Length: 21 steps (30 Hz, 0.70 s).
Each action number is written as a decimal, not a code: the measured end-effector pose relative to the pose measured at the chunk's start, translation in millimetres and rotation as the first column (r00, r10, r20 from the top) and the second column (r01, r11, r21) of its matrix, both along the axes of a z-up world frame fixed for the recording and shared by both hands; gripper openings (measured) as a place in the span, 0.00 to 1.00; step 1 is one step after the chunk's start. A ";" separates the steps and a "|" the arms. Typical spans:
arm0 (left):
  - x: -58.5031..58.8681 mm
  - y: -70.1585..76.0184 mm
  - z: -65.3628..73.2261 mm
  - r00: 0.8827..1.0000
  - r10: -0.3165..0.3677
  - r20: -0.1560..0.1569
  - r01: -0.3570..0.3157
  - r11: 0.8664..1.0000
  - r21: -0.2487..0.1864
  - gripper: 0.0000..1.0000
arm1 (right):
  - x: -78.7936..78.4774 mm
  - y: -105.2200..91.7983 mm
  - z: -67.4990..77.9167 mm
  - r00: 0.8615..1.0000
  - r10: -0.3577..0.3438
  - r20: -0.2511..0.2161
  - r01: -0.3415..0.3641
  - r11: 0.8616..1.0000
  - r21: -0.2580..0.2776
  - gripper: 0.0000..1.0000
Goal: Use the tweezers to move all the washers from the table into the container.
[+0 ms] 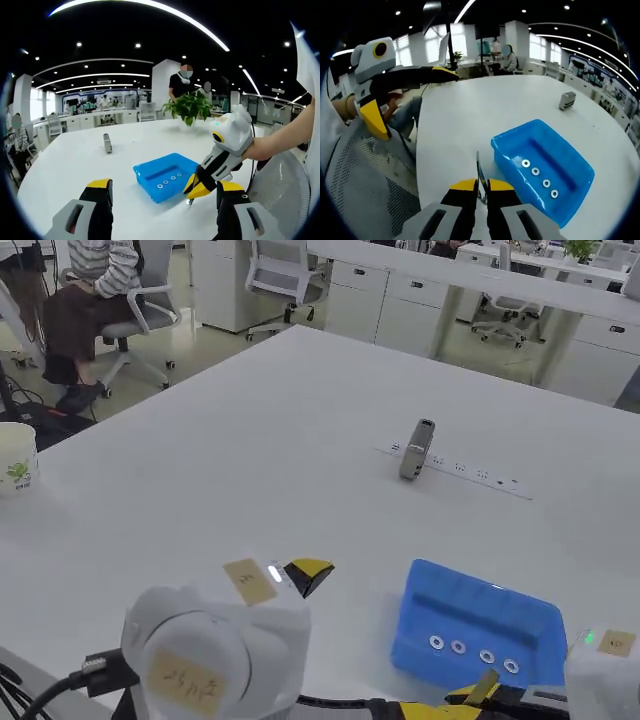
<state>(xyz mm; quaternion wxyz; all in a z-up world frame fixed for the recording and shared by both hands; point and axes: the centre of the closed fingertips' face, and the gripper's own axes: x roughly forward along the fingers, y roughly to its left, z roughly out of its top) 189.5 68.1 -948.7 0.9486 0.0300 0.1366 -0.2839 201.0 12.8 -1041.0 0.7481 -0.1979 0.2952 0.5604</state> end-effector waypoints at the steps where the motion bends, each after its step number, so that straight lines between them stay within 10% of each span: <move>1: 0.0 0.2 0.0 1.000 0.001 0.000 -0.001 1.000 0.000 0.87 | 1.2 0.3 0.6 1.000 0.005 0.019 -0.005 1.000 0.000 0.03; 11: -0.9 -2.4 -0.4 1.000 -0.012 -0.003 0.012 1.000 0.000 0.87 | 15.2 -8.3 4.1 0.980 -0.188 -0.070 0.194 0.977 0.089 0.02; 21: -0.9 -2.3 -0.7 1.000 -0.010 -0.002 0.010 1.000 -0.001 0.87 | 30.8 -11.3 54.2 0.968 -0.241 -0.076 0.252 0.937 0.243 0.03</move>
